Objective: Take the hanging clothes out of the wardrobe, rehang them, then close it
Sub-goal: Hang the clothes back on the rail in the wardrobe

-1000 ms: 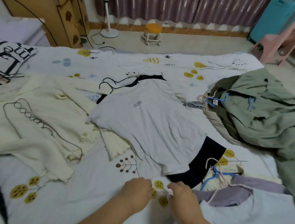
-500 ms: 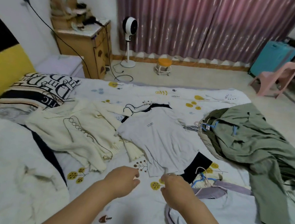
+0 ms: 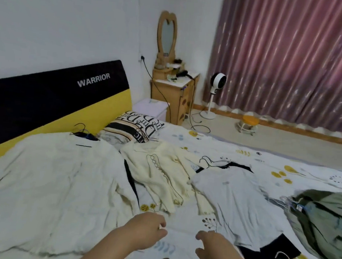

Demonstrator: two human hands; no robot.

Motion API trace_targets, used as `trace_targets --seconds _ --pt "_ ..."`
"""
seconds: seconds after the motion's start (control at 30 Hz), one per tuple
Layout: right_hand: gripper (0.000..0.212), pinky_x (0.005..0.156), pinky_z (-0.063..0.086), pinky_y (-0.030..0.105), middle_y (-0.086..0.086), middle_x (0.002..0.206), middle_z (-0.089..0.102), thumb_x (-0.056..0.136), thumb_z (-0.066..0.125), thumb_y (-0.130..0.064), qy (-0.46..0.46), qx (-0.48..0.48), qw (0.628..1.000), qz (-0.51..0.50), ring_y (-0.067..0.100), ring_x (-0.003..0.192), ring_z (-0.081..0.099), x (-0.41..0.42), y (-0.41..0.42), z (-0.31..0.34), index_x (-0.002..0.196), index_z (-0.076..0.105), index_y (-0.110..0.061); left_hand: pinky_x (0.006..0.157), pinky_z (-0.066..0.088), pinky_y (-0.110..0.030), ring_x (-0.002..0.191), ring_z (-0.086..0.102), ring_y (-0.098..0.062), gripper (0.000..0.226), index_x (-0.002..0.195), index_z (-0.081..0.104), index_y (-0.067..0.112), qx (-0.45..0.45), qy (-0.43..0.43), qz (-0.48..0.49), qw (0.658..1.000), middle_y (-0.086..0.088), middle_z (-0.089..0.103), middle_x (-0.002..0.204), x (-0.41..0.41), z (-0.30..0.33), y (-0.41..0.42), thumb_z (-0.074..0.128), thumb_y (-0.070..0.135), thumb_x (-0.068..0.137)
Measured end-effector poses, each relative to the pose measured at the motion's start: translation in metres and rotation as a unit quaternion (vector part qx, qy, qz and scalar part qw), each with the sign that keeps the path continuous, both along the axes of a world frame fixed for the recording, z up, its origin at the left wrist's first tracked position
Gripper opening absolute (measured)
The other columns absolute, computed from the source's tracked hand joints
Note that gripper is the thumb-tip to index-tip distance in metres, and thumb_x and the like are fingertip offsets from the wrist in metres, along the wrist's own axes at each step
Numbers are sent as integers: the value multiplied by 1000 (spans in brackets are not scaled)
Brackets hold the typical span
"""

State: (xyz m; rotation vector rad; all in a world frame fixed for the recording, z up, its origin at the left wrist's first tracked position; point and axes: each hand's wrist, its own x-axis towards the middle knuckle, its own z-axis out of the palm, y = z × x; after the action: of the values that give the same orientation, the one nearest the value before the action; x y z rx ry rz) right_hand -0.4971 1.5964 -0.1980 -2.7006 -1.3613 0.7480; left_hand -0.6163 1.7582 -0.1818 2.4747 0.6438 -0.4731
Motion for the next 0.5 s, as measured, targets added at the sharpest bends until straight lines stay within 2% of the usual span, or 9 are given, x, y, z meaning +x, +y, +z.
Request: trace_targets --seconds 0.13,0.3,0.5 --pt "39 97 39 32 7 133 48 97 40 -28 -18 17 999 44 25 123 45 -24 37 15 135 42 -18 97 39 -26 118 48 -17 39 130 48 20 7 -7 50 999 0 51 131 -46 8 29 40 38 97" --pt "33 93 41 33 7 129 51 97 40 -24 -31 31 996 83 26 119 47 -54 94 30 127 47 -14 93 37 -22 117 50 -14 39 130 49 21 16 -18 107 994 2 53 130 -95 13 74 41 38 97" --pt "35 89 41 31 8 127 53 96 42 -25 -45 44 993 102 26 118 49 -92 183 33 129 47 -14 93 40 -23 112 52 -14 37 127 51 23 36 -35 139 989 4 55 127 -148 15 160 40 39 96"
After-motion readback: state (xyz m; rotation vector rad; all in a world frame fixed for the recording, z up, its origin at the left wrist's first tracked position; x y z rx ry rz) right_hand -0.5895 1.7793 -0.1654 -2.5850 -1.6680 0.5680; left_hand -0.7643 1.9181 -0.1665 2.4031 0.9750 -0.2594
